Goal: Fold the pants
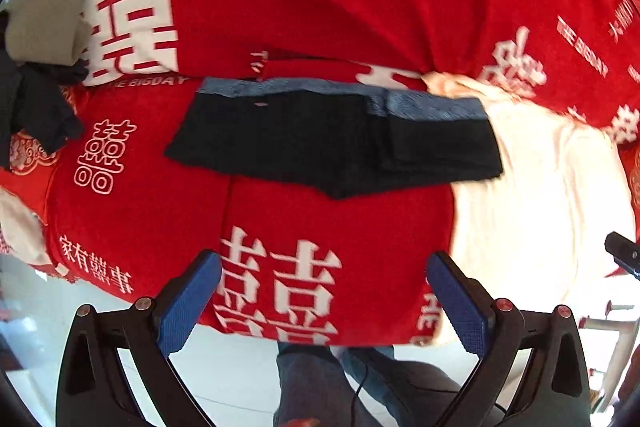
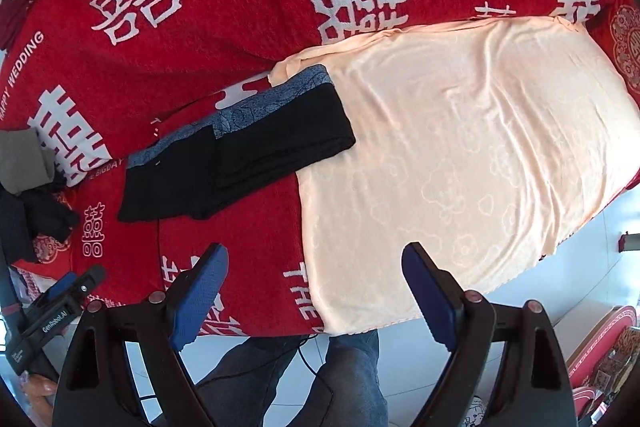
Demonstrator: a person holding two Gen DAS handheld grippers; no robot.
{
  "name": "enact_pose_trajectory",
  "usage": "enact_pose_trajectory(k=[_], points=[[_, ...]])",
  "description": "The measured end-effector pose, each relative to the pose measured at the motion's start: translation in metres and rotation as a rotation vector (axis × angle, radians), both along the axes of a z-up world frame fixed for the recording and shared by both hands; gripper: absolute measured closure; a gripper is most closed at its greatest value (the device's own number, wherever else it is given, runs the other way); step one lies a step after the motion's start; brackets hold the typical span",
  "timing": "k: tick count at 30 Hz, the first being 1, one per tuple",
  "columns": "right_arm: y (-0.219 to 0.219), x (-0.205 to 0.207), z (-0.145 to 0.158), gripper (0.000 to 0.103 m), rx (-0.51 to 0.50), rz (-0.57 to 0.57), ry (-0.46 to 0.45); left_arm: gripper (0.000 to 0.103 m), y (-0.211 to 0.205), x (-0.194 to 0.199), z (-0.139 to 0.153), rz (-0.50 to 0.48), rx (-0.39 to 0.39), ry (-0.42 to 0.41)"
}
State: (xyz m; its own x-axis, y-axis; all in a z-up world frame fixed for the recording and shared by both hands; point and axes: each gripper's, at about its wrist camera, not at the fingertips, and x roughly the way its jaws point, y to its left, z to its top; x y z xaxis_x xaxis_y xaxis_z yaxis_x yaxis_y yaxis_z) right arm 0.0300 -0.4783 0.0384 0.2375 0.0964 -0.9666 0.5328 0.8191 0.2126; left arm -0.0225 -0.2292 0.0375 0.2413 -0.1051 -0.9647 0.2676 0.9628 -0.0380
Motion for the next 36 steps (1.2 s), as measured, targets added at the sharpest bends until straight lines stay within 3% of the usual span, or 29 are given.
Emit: enact_pose_trajectory(k=[6, 11, 15, 16, 19, 22, 25, 26, 30, 32, 36], points=[[0.046, 0.048, -0.035, 0.012, 0.034, 0.051, 0.063, 0.000, 0.054, 0.043, -0.037, 0.039, -0.029, 0.081], [0.099, 0.097, -0.082, 0.012, 0.076, 0.157, 0.103, 0.000, 0.103, 0.086, -0.077, 0.122, -0.006, 0.134], [0.113, 0.138, -0.117, 0.013, 0.083, 0.180, 0.087, 0.000, 0.127, 0.119, -0.108, 0.154, 0.017, 0.131], [0.112, 0.153, -0.129, 0.017, 0.077, 0.184, 0.075, 0.000, 0.129, 0.126, -0.114, 0.156, 0.020, 0.124], [0.109, 0.190, -0.161, 0.054, 0.042, 0.200, 0.064, 0.000, 0.131, 0.144, -0.138, 0.163, 0.019, 0.115], [0.100, 0.214, -0.200, 0.054, 0.047, 0.170, 0.061, 0.000, 0.129, 0.159, -0.165, 0.181, 0.002, 0.104], [0.107, 0.212, -0.242, 0.054, 0.052, 0.185, 0.133, 0.000, 0.125, 0.170, -0.194, 0.214, -0.031, 0.119], [0.115, 0.207, -0.238, 0.054, 0.004, 0.216, 0.089, 0.000, 0.125, 0.172, -0.201, 0.225, -0.042, 0.133], [0.147, 0.197, -0.225, 0.054, -0.091, 0.394, 0.099, 0.000, 0.130, 0.175, -0.212, 0.271, -0.088, 0.149], [0.157, 0.196, -0.214, 0.052, -0.092, 0.424, 0.108, 0.000, 0.135, 0.176, -0.210, 0.267, -0.092, 0.138], [0.174, 0.211, -0.198, 0.052, -0.024, 0.437, 0.031, 0.000, 0.149, 0.181, -0.206, 0.264, -0.125, 0.117]])
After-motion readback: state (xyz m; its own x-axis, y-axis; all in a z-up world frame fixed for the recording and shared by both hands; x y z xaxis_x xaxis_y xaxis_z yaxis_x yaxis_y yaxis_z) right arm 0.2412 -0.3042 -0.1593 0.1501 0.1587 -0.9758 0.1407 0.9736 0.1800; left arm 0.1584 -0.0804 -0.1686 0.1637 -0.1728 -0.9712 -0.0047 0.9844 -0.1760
